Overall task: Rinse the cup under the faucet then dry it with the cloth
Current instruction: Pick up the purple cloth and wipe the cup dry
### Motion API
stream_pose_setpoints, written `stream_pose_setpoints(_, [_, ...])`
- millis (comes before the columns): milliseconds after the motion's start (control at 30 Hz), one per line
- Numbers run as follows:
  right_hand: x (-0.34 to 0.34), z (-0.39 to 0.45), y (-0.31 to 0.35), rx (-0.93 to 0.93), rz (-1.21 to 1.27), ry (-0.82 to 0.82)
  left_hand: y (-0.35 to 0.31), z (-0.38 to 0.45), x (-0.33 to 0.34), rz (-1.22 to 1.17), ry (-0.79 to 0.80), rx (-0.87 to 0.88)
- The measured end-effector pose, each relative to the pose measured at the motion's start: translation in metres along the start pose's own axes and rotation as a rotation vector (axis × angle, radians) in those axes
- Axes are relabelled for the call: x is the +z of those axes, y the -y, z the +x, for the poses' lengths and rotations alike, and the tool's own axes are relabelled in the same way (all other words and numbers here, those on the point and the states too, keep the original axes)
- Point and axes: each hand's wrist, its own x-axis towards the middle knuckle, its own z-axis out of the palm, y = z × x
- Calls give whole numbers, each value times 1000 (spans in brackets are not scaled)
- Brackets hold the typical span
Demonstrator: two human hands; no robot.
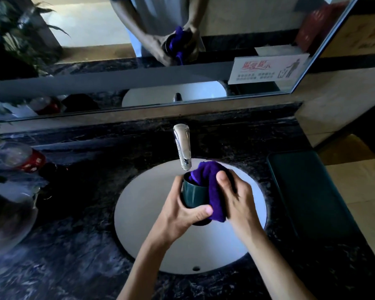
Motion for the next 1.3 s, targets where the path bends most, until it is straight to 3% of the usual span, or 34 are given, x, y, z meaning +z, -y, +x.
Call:
stream_pose_setpoints(200, [-20, 10, 25, -115, -22, -5, -3, 8, -2, 194, -38, 119])
stream_pose_setpoints(300, [-20, 15, 27, -223, -339, 155, -7, 8, 1, 160, -80, 142])
stream_pose_setpoints(467, [-18, 15, 25, -164, -639, 376, -18, 3, 0, 317, -149, 217])
stream_pose_setpoints(600, [-16, 21, 25, 72, -604, 561, -23, 8, -2, 728, -110, 358])
stream_pose_setpoints(667, [-12, 18, 26, 98, -381, 535, -25, 10, -2, 752, -117, 355])
stream_pose_setpoints(800, [-16, 15, 30, -104, -60, 349, -23, 12, -3, 361, -126, 253])
stream_pose_setpoints(900, [-21, 17, 24, -93, 236, 228, -26, 13, -4, 246, -158, 280])
stream_pose_setpoints(1100, [-21, 5, 17, -110, 173, 294, -23, 10, -2, 226, -152, 310])
stream_pose_setpoints(1233, [-26, 3, 18, -389, -248, 142, -20, 9, -5, 224, -150, 293])
stream_pose_setpoints(1300, [-27, 5, 21, -536, -455, 193, -18, 7, -7, 239, -115, 265])
